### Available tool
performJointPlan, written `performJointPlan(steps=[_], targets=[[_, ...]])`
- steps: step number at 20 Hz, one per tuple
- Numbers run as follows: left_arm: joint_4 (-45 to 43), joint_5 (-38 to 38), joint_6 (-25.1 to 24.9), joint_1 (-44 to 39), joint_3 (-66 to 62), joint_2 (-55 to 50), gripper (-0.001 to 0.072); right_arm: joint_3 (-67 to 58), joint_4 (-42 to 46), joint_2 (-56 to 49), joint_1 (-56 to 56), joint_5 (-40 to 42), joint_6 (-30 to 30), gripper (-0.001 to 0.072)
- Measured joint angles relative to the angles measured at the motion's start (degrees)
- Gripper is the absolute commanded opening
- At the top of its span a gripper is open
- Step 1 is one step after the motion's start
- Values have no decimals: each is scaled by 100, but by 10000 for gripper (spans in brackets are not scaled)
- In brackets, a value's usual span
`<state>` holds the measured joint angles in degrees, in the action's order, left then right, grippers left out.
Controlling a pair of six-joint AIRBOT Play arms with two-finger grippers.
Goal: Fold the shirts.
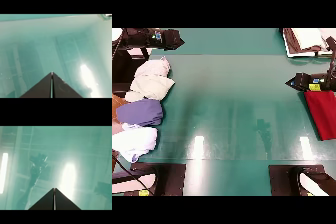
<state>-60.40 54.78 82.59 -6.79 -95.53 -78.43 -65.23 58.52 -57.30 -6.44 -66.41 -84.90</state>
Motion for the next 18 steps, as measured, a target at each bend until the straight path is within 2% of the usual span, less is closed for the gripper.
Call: performJointPlan(steps=[18], targets=[[116, -195, -7, -2, 0, 0, 22, 0, -4, 0, -20, 26, 4, 13]])
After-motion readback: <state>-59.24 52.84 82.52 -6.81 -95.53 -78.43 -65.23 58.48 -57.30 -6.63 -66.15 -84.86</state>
